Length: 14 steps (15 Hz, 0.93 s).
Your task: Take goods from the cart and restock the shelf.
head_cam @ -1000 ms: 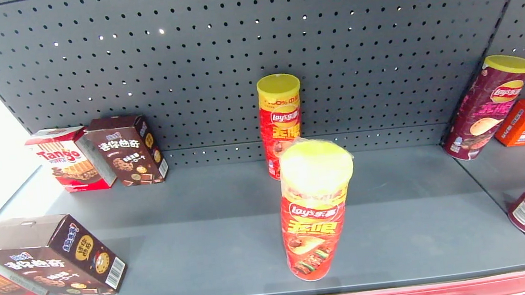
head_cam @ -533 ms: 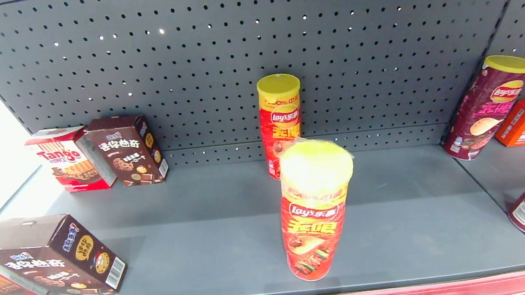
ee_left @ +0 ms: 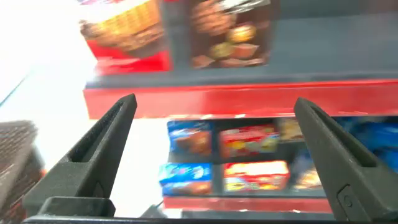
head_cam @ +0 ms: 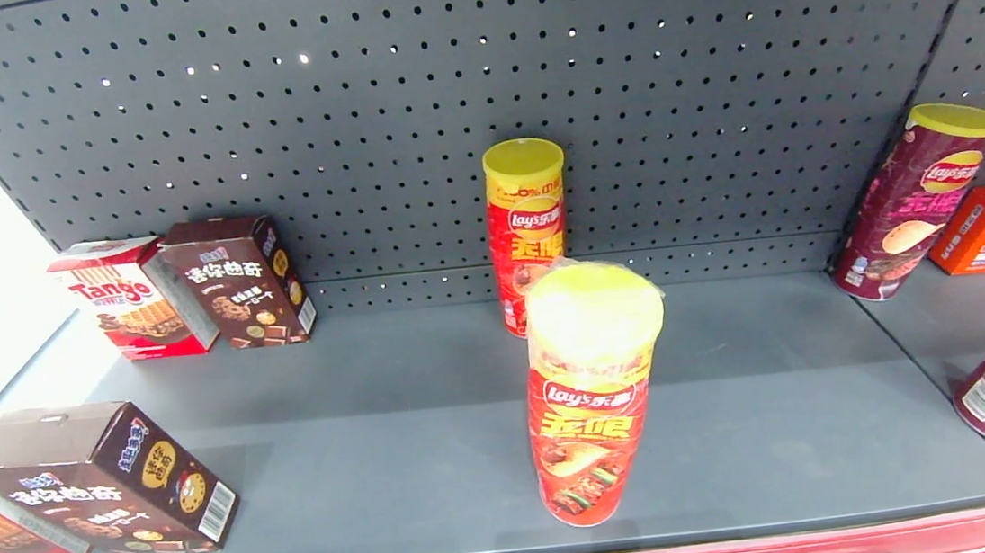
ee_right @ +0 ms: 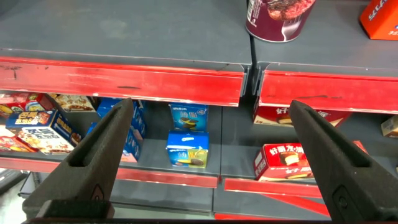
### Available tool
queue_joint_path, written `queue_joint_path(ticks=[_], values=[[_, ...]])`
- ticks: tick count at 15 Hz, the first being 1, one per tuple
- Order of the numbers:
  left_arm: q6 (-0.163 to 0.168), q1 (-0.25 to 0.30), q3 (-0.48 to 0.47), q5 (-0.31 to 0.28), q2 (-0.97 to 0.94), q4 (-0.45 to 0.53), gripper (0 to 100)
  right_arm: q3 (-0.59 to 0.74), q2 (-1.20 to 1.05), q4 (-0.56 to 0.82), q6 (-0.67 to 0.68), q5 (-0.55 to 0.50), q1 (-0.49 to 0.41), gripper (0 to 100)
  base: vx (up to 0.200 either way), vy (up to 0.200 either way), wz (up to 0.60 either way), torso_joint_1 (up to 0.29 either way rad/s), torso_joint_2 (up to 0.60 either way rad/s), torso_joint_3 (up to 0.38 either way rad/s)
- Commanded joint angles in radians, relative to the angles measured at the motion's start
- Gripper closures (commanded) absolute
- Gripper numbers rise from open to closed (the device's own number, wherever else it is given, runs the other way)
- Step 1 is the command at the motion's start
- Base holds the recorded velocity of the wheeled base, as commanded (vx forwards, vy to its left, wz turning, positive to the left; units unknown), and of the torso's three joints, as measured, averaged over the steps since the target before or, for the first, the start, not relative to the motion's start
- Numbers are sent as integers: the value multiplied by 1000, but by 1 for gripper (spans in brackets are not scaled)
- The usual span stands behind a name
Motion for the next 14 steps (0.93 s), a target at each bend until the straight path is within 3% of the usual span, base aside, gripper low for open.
queue_joint_path(ticks=[1,4,6,10,12,13,14], values=[[-9,-2,1,-51,6,9,0,0,2,0,0,0,0,0,0,0,0,0,0,0],[-33,-2,1,-95,7,7,0,0,2,0,0,0,0,0,0,0,0,0,0,0],[-27,-3,1,-124,7,9,0,0,2,0,-5,18,0,0,0,0,0,0,0,0],[-25,-3,1,-126,7,9,0,0,-3,-2,-14,55,11,0,0,0,0,0,0,0],[-24,-3,1,-127,7,9,0,-138,78,-2,-8,127,34,0,0,0,0,0,0,0],[-19,-3,1,-126,7,7,0,-304,332,1,87,153,34,0,0,0,0,0,0,0],[-1,-3,1,-126,7,9,0,-348,393,-25,66,218,79,0,0,0,0,0,0,0]])
